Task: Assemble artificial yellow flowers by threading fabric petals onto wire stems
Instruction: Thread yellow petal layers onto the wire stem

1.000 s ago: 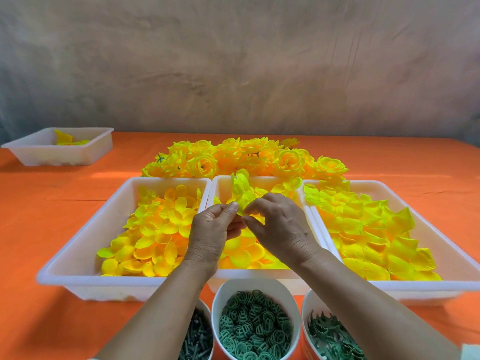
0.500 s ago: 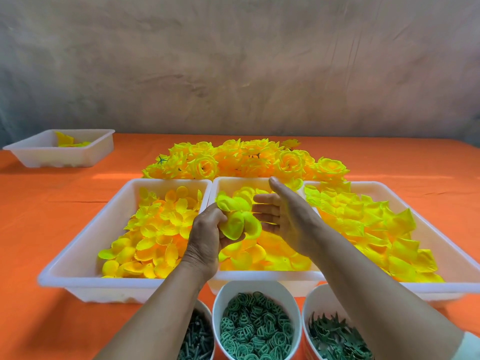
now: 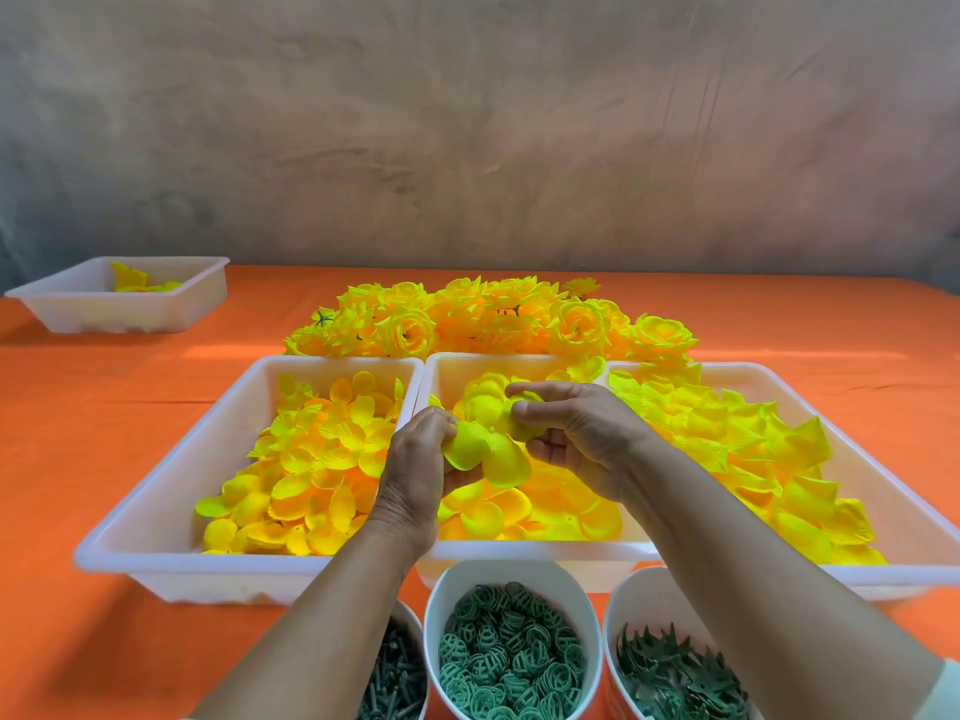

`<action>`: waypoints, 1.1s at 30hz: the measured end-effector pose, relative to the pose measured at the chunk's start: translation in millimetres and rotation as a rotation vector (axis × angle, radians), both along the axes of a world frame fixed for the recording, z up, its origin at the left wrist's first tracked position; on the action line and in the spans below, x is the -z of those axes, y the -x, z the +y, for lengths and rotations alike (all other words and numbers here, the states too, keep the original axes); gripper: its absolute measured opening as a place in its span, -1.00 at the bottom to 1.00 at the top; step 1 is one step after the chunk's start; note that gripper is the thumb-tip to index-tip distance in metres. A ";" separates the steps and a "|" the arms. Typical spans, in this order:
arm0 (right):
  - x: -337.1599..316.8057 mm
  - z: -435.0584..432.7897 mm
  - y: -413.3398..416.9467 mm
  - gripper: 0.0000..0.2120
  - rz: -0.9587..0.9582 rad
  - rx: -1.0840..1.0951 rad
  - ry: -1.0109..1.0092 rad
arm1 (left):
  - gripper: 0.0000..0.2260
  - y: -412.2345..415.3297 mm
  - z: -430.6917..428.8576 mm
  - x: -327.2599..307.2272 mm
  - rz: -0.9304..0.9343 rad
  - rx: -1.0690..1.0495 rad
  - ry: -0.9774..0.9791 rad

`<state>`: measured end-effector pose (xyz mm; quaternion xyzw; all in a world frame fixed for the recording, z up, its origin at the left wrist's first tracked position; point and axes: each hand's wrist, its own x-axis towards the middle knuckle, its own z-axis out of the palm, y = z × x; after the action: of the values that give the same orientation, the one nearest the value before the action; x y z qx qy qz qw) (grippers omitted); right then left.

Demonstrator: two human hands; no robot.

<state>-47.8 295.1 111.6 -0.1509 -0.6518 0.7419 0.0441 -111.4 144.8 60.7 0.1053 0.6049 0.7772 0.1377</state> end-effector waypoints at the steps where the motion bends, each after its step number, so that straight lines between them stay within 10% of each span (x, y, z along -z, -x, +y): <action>1: -0.3 0.5 -0.5 -0.83 0.012 0.025 -0.029 | -0.65 -0.5 0.0 -0.4 -0.026 0.001 -0.027; 33: 1.3 -14.0 -16.3 -0.57 0.045 -0.002 -0.176 | -0.66 -8.9 -3.9 -14.9 0.000 0.064 -0.014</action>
<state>-31.6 281.1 110.3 -0.1289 -0.7136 0.6848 0.0712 -102.5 141.0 75.6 0.1255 0.5960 0.7765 0.1617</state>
